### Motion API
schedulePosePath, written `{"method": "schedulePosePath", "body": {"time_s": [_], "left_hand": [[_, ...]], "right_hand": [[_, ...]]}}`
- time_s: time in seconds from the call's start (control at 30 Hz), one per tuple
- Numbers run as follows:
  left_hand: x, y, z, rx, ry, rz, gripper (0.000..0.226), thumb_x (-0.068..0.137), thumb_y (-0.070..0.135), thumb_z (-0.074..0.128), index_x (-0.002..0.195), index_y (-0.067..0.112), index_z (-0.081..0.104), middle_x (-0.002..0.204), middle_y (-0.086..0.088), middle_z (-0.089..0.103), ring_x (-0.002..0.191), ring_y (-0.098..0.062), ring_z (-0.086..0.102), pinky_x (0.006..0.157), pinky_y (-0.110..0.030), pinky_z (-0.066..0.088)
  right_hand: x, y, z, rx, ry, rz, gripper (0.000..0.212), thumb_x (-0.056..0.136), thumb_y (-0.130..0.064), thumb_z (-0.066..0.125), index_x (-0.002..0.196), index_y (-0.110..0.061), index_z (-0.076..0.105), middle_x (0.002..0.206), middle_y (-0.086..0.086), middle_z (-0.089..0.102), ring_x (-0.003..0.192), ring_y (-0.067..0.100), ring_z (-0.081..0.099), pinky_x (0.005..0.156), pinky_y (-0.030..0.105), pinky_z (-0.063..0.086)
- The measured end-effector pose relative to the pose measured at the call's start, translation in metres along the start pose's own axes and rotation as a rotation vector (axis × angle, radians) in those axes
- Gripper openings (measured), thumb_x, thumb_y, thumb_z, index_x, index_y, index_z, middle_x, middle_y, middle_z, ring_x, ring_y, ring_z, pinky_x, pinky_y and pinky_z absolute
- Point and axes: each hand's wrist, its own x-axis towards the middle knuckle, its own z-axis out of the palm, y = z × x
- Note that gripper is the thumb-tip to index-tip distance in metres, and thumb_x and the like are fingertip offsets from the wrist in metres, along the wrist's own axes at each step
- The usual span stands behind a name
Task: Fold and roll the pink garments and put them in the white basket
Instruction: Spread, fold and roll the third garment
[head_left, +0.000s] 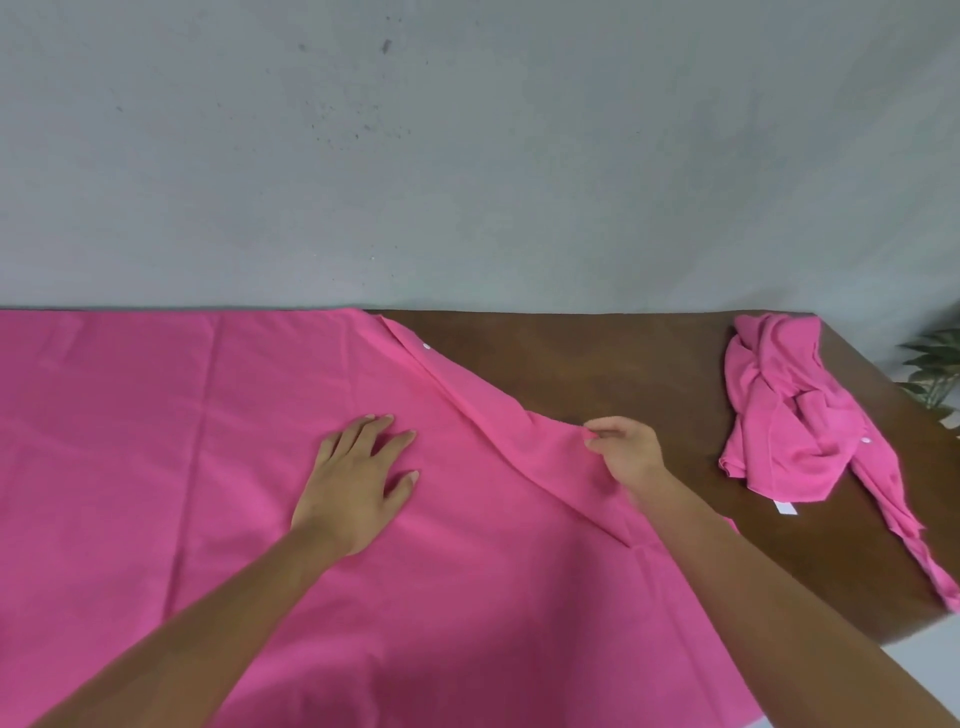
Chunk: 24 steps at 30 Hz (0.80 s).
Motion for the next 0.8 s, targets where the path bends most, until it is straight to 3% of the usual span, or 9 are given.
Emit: {"method": "schedulePosePath", "body": {"time_s": [0.13,0.2,0.3,0.43,0.5,0.6,0.67,0.8], "left_hand": [[-0.001,0.001,-0.001,-0.010,0.020,-0.002,0.065,0.097,0.064,0.022,0.153,0.035,0.039,0.161,0.006,0.031,0.151,-0.018,0.020,0.123,-0.042,0.020],[-0.001,0.000,0.000,-0.006,0.018,-0.005,0.064,0.098,0.064,0.023,0.153,0.035,0.039,0.160,0.007,0.030,0.151,-0.016,0.020,0.123,-0.041,0.020],[-0.001,0.000,0.001,-0.007,0.034,-0.005,0.063,0.098,0.064,0.026,0.151,0.035,0.043,0.159,0.007,0.034,0.150,-0.016,0.023,0.122,-0.040,0.021],[-0.001,0.000,0.002,-0.001,0.035,-0.012,0.063,0.097,0.065,0.027,0.151,0.036,0.043,0.159,0.009,0.034,0.150,-0.014,0.022,0.121,-0.037,0.018],[-0.001,0.001,0.002,-0.004,0.044,-0.014,0.063,0.097,0.065,0.027,0.150,0.036,0.045,0.158,0.009,0.035,0.150,-0.013,0.023,0.120,-0.035,0.017],[-0.001,0.003,0.000,-0.005,0.042,-0.019,0.062,0.097,0.063,0.030,0.150,0.036,0.045,0.158,0.008,0.036,0.150,-0.013,0.023,0.120,-0.034,0.016],[-0.001,0.003,0.000,-0.002,0.041,-0.020,0.061,0.097,0.063,0.031,0.150,0.037,0.045,0.158,0.009,0.036,0.150,-0.012,0.023,0.120,-0.032,0.013],[0.000,0.002,0.002,0.002,0.042,-0.016,0.058,0.097,0.061,0.036,0.149,0.037,0.045,0.157,0.008,0.037,0.149,-0.013,0.025,0.120,-0.035,0.017]], "right_hand": [[0.006,-0.015,-0.004,0.142,0.001,-0.060,0.041,0.082,0.015,0.065,0.085,-0.025,0.074,0.094,-0.005,0.072,0.096,0.015,0.065,0.074,0.010,0.046],[0.011,-0.028,-0.010,0.077,-0.005,-0.185,0.040,0.085,0.014,0.061,0.099,-0.021,0.075,0.106,-0.003,0.073,0.099,0.010,0.065,0.083,0.009,0.047],[0.019,-0.051,-0.023,-0.023,0.052,-0.454,0.050,0.084,0.014,0.053,0.121,-0.015,0.072,0.120,-0.006,0.068,0.115,0.009,0.061,0.103,0.017,0.042],[0.033,-0.062,-0.032,-0.110,0.125,-0.706,0.055,0.085,0.011,0.053,0.134,-0.013,0.063,0.130,-0.007,0.060,0.120,0.005,0.054,0.103,0.006,0.034],[0.055,-0.050,-0.030,-0.278,0.093,-0.670,0.052,0.089,0.004,0.057,0.140,-0.008,0.056,0.141,0.005,0.056,0.130,0.018,0.050,0.109,0.017,0.032],[0.085,-0.020,-0.020,-0.593,-0.019,-0.439,0.055,0.093,-0.016,0.061,0.146,-0.008,0.048,0.153,0.018,0.042,0.145,0.034,0.031,0.117,0.040,0.023],[0.090,-0.007,-0.011,-0.625,-0.057,-0.398,0.052,0.095,-0.022,0.060,0.145,-0.010,0.050,0.156,0.015,0.039,0.147,0.032,0.027,0.119,0.042,0.022],[0.086,-0.006,0.010,-0.632,-0.174,-0.494,0.051,0.103,-0.029,0.052,0.149,-0.009,0.045,0.155,0.011,0.043,0.142,0.029,0.036,0.118,0.042,0.029]]}}
